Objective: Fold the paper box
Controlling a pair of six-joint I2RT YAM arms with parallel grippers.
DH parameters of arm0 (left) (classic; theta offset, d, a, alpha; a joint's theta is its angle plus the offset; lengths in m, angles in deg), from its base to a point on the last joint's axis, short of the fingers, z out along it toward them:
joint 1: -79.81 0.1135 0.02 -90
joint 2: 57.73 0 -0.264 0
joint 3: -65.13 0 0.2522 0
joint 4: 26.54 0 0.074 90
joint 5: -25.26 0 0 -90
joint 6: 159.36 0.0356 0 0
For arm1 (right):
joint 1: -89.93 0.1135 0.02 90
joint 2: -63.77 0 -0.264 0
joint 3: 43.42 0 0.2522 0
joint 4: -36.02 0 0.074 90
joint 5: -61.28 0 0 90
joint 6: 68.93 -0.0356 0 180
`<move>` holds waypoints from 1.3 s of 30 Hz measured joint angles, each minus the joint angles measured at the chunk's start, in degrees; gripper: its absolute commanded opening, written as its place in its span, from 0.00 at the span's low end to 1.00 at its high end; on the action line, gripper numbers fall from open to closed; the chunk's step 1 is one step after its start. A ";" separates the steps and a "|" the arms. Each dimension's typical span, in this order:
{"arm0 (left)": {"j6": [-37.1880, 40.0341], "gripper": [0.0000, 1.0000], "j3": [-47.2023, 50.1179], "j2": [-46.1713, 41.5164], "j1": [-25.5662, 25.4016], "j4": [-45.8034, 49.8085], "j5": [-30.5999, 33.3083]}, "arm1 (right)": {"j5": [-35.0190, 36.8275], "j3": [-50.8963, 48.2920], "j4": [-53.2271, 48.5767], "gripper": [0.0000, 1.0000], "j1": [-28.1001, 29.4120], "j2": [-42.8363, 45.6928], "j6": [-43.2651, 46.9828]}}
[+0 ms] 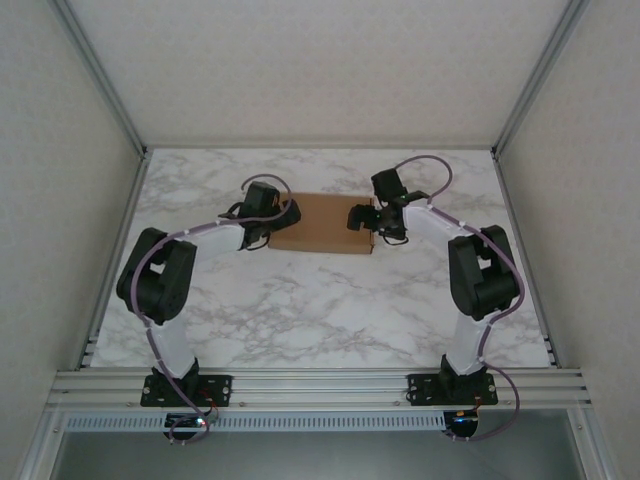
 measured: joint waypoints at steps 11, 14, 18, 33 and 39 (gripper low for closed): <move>13.77 0.99 11.63 -37.68 1.29 -8.68 13.53 | 18.56 -10.93 11.15 0.99 7.91 39.82 11.06; 18.36 0.99 20.28 -42.84 4.04 -15.85 19.32 | 21.70 -16.17 15.61 0.99 7.06 45.70 14.56; 18.08 0.99 28.04 -37.55 13.64 -18.05 21.57 | 22.38 -26.84 22.56 0.99 6.78 47.17 20.92; 25.18 0.99 49.70 -23.39 21.49 -56.54 20.87 | 28.33 -51.84 55.52 0.99 -5.62 33.18 28.70; 26.88 0.99 50.49 -18.43 23.28 -64.70 15.23 | 20.63 -57.55 69.94 0.99 -14.34 23.28 27.56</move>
